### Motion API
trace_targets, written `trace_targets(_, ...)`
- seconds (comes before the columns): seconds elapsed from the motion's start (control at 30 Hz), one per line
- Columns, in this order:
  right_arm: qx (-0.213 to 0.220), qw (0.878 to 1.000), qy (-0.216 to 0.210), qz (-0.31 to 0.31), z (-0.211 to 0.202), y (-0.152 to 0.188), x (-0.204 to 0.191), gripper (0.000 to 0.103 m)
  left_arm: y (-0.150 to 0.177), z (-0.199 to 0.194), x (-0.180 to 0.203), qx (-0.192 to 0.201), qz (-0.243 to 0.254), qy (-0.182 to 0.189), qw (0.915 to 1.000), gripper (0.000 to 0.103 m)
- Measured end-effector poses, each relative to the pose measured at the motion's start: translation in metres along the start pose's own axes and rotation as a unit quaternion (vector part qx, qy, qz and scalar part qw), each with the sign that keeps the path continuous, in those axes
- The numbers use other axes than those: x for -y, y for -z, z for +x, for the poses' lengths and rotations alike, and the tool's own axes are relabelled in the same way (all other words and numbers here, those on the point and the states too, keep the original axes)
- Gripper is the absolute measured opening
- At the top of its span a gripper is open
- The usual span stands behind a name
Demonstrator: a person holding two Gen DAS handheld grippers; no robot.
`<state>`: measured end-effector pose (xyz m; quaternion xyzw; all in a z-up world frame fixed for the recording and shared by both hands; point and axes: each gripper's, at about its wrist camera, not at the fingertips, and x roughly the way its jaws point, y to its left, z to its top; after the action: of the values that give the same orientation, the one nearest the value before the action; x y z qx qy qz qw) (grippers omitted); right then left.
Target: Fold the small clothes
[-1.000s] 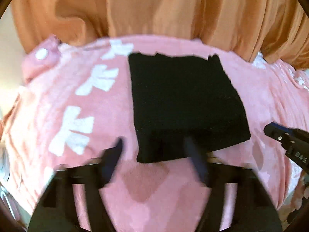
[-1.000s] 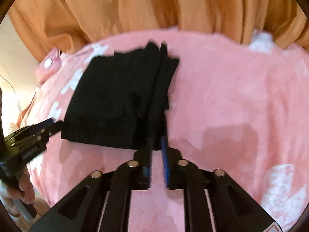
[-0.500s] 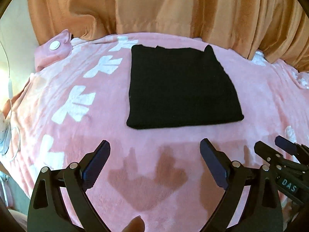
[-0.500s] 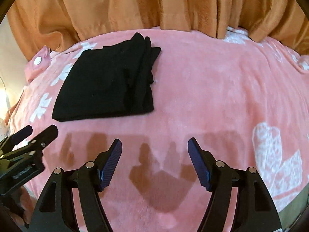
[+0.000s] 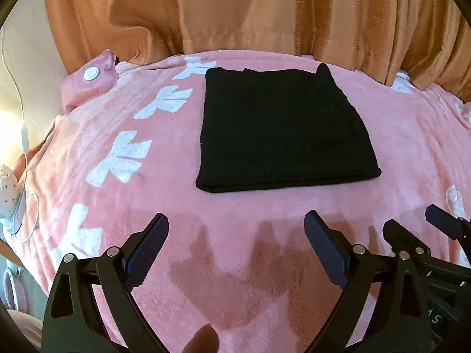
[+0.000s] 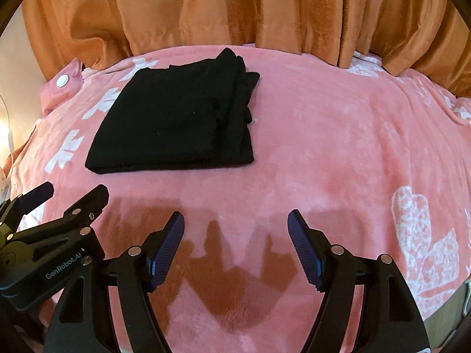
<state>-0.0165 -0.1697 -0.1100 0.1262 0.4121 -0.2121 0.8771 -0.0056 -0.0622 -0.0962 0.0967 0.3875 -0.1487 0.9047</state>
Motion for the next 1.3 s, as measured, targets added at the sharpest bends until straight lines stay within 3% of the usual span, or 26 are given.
trace_targets(0.4,-0.01,1.0,0.002,-0.002,0.008,0.0,-0.004,0.071,0.0,0.01,-0.006,-0.027,-0.012,0.001,0.9996,0.088)
trace_targets(1.3,-0.019,1.0,0.008,-0.006,0.02,-0.002,-0.003,0.071,0.002,0.021,-0.014,-0.045,-0.011,-0.001,0.9989,0.084)
